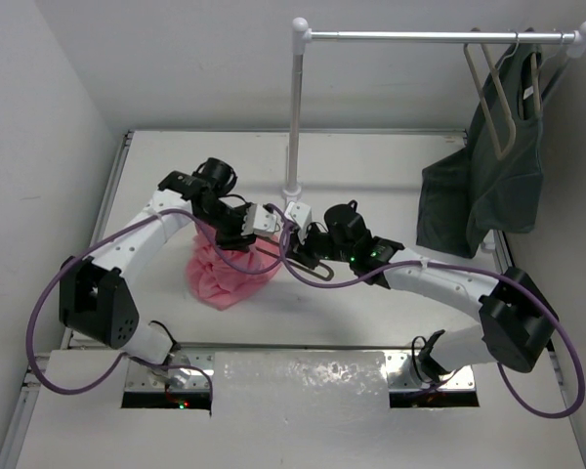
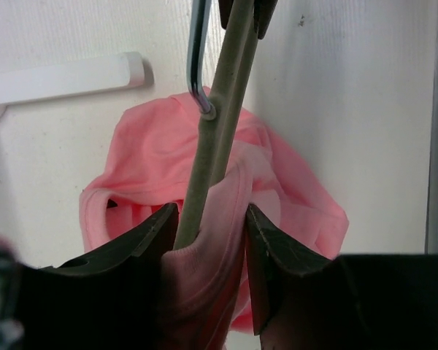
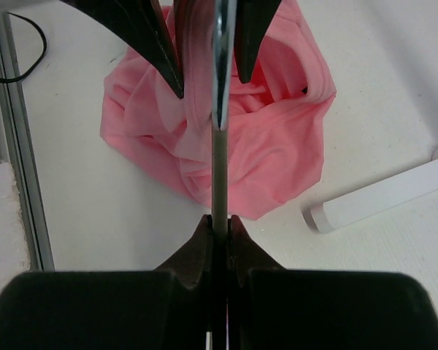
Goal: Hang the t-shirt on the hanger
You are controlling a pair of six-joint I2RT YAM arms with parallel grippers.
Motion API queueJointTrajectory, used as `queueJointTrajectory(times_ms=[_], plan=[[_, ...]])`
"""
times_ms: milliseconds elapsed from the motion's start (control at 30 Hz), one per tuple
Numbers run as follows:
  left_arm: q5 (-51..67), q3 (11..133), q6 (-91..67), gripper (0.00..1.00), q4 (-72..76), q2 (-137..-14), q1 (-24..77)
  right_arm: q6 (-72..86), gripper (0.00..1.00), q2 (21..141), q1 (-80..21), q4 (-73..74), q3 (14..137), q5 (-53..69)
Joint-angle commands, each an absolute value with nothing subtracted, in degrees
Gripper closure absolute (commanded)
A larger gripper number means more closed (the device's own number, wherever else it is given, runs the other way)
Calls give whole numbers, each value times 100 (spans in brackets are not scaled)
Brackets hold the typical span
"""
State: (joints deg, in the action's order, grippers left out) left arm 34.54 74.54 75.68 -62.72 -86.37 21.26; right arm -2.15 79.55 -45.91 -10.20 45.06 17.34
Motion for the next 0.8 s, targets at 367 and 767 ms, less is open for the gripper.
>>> queueJointTrajectory(times_ms=[367,767], plan=[[2601,5767,6586,100,-4044,-6822,2101,-44,84,8156,-4614,-949,4561,1986],[2576,4959,7300,100,-4201,-6057,2083,-79,43,8605,-4614,-405,5036,2531]])
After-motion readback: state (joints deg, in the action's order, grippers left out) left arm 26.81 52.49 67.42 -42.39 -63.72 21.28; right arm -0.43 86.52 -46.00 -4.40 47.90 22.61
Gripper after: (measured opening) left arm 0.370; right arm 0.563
